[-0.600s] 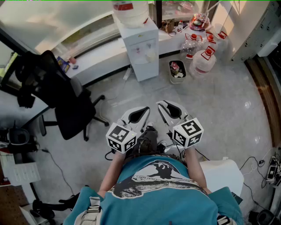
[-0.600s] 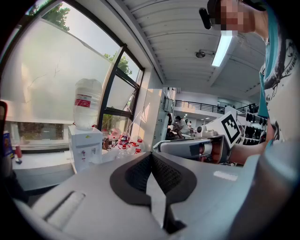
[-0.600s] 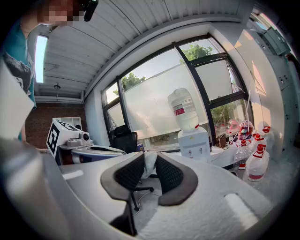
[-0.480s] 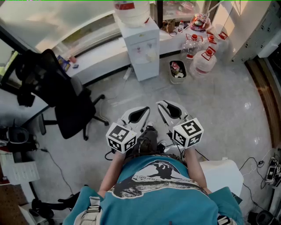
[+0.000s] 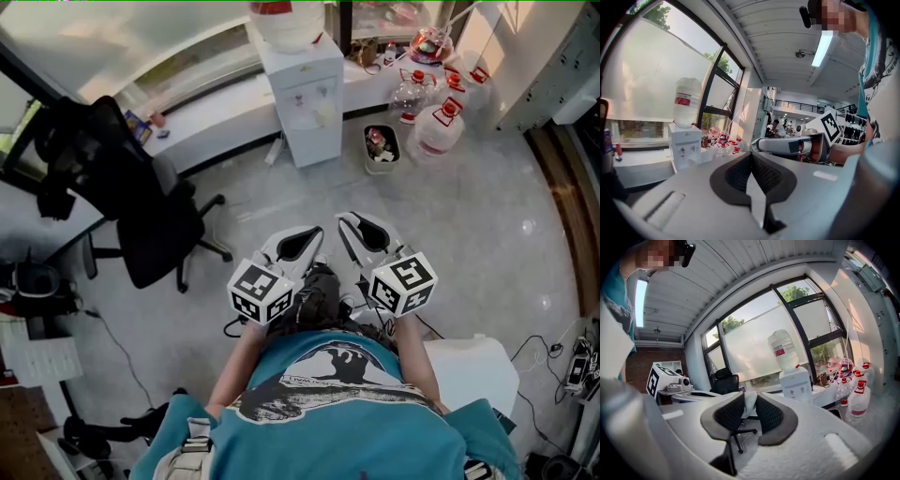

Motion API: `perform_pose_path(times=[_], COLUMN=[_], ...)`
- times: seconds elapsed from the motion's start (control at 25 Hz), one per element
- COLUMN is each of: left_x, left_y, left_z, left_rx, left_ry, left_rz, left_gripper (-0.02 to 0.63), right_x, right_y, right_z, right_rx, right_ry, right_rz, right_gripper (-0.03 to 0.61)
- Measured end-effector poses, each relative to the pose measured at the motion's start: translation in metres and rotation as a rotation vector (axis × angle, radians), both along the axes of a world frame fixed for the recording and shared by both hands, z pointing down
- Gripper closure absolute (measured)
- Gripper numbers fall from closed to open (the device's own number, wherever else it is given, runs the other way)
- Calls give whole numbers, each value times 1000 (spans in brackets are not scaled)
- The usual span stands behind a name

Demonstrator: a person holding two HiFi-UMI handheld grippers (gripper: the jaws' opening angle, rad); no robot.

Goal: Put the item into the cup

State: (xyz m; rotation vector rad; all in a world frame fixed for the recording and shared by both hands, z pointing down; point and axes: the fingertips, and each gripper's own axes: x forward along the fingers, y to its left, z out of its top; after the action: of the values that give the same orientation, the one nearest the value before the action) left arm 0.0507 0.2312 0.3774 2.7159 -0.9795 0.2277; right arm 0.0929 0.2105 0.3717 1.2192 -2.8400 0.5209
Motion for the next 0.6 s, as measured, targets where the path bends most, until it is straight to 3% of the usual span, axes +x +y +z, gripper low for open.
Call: perform_pose_path(times=[0.36,0.6], left_x=[-4,-13], left_y=[10,0], left_z=[-4,-12], left_rx=[0,3], left_ry=[-34,-14], left_rz=[-27,-51], left_gripper=[607,607], right_x=[8,7], right_y=[3,-6], right_z=[-2,-3], right_rx=[-4,-10], right_ry=[-52,-67], right_rz=[6,18], right_gripper=[499,499])
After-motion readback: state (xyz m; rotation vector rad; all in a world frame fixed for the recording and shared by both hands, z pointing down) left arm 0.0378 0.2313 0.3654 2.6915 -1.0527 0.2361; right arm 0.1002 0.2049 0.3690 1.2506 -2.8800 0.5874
